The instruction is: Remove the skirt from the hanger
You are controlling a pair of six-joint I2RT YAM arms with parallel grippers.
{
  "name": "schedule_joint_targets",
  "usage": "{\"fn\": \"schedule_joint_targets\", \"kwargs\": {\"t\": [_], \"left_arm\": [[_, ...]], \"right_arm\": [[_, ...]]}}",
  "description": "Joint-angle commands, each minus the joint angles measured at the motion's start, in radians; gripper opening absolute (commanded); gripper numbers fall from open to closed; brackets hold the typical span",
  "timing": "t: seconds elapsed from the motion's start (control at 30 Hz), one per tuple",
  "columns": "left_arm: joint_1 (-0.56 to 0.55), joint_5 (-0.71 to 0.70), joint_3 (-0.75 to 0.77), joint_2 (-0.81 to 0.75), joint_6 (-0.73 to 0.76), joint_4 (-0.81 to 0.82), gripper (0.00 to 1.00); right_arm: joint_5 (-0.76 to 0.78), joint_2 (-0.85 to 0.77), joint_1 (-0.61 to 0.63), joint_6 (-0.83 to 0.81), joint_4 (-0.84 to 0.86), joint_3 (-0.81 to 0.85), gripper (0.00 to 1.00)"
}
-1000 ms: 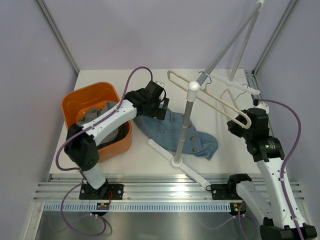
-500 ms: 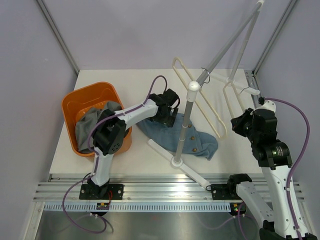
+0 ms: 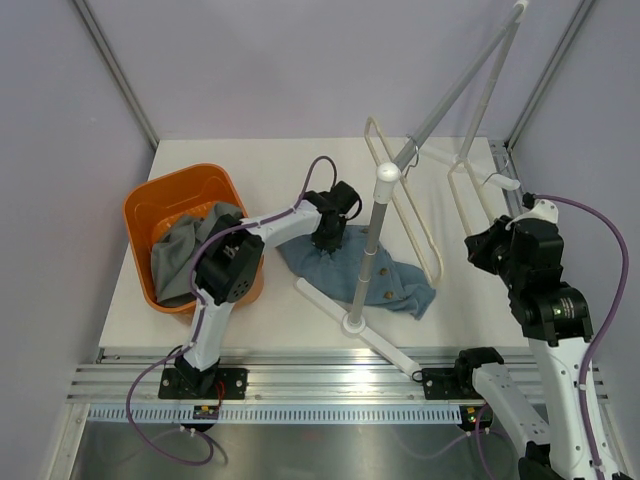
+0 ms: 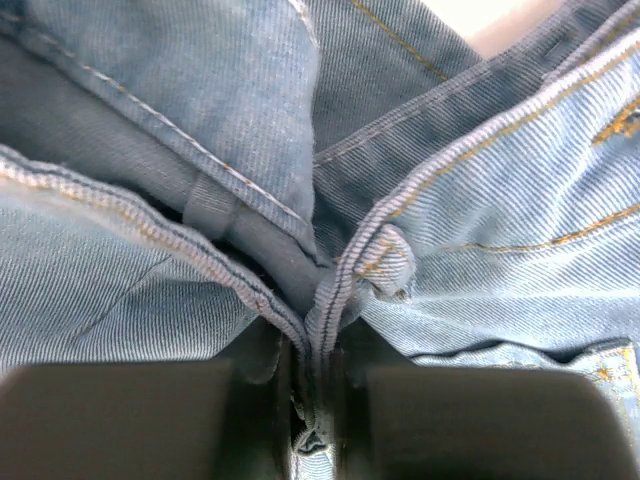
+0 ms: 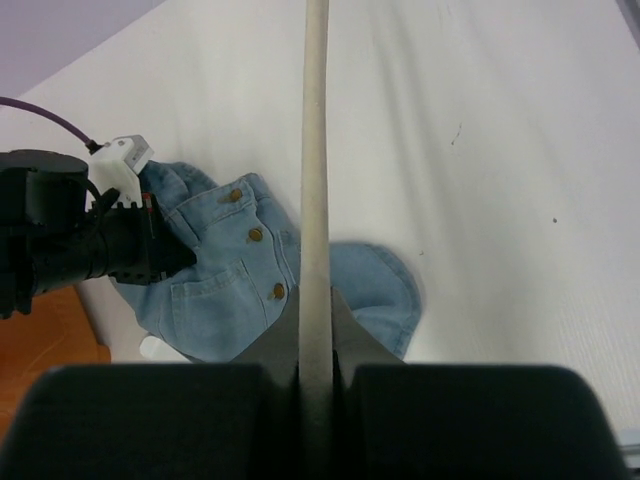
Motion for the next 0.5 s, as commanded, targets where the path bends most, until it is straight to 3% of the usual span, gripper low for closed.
{"fn": "schedule_joint_targets", "kwargs": {"t": [0.0,0.3,0.47], "left_arm": [[0.034,0.029,-0.022,-0.015,-0.013,0.061,0.0],[0.171,0.213,-0.016,-0.247,0.018,0.082,0.0],[0.224,0.245,0.049,-0.389,0.036,0.032,0.0]], "right_arm": [[-0.002,0.013,-0.009,-0.03,0.022,0.083,0.0],[-0.142,0.12,-0.007,-0.179,0.062,0.232,0.0],[-0.215,0.203,-0.009,-0.231,0.137,0.35,0.0]]}}
